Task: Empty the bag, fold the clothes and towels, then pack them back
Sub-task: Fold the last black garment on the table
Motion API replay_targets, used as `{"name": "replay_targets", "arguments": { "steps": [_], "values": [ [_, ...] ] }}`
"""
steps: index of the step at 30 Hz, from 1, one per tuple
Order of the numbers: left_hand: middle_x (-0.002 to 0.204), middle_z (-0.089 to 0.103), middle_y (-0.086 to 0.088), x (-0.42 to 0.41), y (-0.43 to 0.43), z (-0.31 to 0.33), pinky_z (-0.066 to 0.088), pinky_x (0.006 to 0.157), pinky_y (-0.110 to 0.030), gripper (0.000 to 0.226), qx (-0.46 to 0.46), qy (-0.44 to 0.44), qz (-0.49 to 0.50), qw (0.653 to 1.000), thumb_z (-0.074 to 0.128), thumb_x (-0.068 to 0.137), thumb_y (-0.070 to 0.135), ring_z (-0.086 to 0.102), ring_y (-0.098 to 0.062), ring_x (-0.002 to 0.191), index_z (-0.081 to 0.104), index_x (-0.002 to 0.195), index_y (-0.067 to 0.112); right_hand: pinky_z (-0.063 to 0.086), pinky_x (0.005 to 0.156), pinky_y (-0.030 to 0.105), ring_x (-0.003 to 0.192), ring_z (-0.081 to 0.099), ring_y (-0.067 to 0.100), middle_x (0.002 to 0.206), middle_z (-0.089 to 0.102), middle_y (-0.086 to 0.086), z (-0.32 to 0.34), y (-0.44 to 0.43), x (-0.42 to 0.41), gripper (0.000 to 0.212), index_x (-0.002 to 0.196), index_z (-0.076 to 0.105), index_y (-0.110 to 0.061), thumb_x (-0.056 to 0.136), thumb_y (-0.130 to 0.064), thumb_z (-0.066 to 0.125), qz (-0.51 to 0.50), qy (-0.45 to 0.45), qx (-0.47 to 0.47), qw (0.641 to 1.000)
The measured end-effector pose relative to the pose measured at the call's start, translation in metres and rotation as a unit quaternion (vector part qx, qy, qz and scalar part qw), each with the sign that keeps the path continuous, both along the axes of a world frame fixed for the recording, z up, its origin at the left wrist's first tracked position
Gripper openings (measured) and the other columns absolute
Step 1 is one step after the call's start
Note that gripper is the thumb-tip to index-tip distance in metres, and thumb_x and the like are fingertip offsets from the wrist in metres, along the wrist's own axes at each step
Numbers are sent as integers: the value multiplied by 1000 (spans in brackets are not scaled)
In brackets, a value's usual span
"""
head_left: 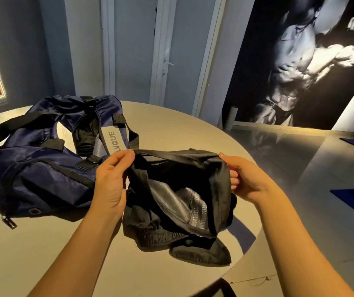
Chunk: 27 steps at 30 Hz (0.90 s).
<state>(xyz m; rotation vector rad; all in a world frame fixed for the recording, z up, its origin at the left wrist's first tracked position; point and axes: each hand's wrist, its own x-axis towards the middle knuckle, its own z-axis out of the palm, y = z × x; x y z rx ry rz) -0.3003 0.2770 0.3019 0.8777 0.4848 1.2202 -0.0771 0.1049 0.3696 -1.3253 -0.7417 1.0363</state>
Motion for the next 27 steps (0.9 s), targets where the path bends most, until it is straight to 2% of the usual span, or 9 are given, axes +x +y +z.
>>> {"name": "replay_targets", "arguments": {
  "steps": [4,7,9,12,16,19,22,24,27],
  "values": [
    [129,68,-10,1,5,1,51,107,-39,13,-45,-29,20,998,58,101,11,62,-26,126,70,99,15,19,39,14,41,17,8,46,28,-6,16,-7,-10,41,55,51,-18,95,-20,60,97,56,18,994],
    [123,68,-10,-2,4,3,52,104,-37,17,-56,-40,17,997,52,103,11,63,-25,120,69,102,14,31,45,19,44,32,14,52,42,5,19,-2,-12,41,69,61,-4,104,-24,54,207,-184,-78,958],
    [122,68,-10,-3,3,6,52,102,-36,19,-50,-28,24,998,50,104,12,64,-23,114,68,106,13,39,50,22,52,47,17,63,55,14,10,-1,-8,33,87,72,0,103,-25,57,98,-301,-125,940],
    [108,70,-7,-4,6,17,55,91,-33,18,-44,16,49,998,51,103,10,65,-21,102,69,104,11,49,54,28,60,57,21,67,64,14,-13,-10,6,21,88,71,-2,99,-15,58,-71,-357,-119,924],
    [90,73,-1,-15,14,39,55,74,-31,16,-86,53,122,987,61,95,12,67,-20,83,74,89,20,58,67,44,65,64,23,73,69,6,-45,-25,26,12,87,65,-11,94,-21,66,-148,-414,-177,881],
    [87,68,3,-29,20,50,55,79,-35,20,-45,106,225,968,57,94,12,62,-19,86,70,85,24,55,71,43,74,62,24,82,67,5,-61,-26,24,38,87,56,-6,93,-41,68,-143,-407,-240,869],
    [98,64,5,-41,16,60,53,87,-26,16,-22,122,334,934,56,96,10,60,-9,86,64,103,23,39,64,34,70,50,24,79,57,15,-68,-23,16,30,81,55,-9,94,-32,68,-108,-407,-275,865],
    [108,61,5,-43,-7,67,49,81,-11,19,52,150,365,917,58,98,15,58,-3,92,58,115,23,42,62,30,70,53,26,78,59,15,-62,-23,11,21,79,57,-7,93,-17,70,-123,-329,-232,907],
    [109,66,4,-27,-65,69,52,83,-15,11,280,263,286,878,64,98,21,62,-7,99,63,109,22,59,61,37,77,68,28,89,69,17,-48,-26,6,11,92,65,-5,90,-11,74,-143,-179,-138,964]
  ]
}}
